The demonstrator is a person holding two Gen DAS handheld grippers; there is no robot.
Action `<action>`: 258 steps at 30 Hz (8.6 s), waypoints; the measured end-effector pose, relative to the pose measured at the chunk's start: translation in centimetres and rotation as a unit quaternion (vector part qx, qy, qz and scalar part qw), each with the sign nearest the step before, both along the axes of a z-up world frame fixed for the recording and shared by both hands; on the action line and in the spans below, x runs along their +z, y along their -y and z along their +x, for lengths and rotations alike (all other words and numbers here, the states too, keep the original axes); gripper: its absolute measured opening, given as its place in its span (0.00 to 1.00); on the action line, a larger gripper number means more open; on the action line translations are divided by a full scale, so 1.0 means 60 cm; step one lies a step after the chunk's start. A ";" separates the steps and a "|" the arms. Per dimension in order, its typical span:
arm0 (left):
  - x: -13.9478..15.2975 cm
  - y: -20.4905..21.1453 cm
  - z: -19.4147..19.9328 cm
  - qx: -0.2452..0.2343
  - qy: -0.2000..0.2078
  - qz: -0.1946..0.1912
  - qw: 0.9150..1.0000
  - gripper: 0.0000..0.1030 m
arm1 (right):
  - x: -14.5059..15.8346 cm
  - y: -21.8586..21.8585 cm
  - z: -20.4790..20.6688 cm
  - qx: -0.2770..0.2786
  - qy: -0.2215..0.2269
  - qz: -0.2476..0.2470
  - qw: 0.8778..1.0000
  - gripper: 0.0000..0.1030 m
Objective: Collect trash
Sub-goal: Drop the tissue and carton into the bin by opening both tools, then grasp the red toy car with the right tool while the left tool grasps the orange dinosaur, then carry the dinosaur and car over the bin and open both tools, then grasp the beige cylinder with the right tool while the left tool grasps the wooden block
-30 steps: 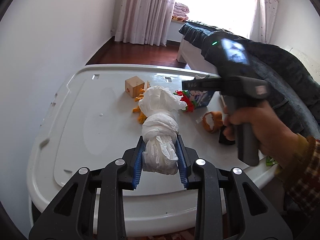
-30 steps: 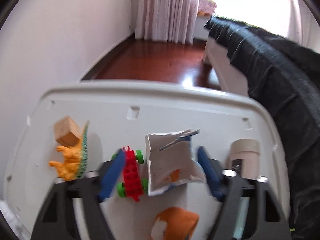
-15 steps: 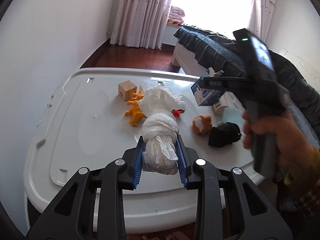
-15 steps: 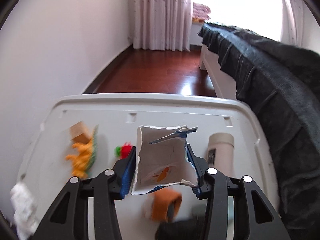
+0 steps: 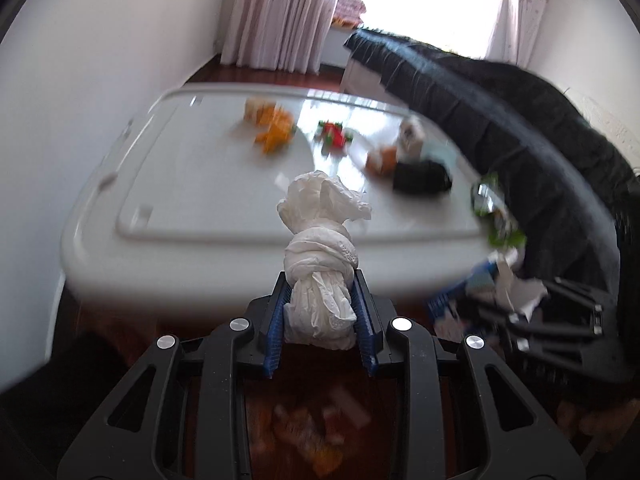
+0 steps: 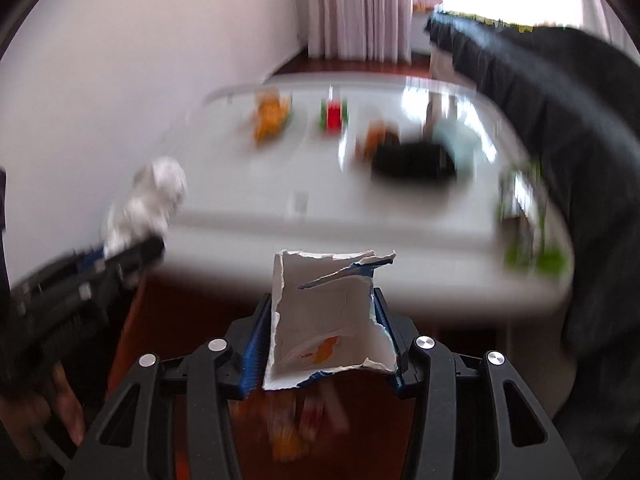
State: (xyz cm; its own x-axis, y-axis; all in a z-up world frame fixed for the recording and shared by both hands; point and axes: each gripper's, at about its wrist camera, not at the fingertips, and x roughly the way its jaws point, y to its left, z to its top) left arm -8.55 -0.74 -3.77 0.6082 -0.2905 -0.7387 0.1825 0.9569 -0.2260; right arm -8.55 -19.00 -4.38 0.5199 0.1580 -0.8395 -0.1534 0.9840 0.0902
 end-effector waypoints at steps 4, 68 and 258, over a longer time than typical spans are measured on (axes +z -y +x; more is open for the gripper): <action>-0.039 -0.014 -0.046 0.012 -0.035 0.021 0.999 0.29 | -0.073 0.001 -0.066 -0.011 -0.053 0.001 0.999 0.46; 0.086 -0.066 0.131 0.108 0.093 -0.018 0.990 0.87 | -0.084 -0.094 0.523 -0.027 -0.008 -0.061 0.998 0.36; -0.072 0.017 0.577 0.139 -0.057 0.093 0.984 0.43 | 0.097 0.153 0.399 0.013 0.086 -0.007 0.996 0.46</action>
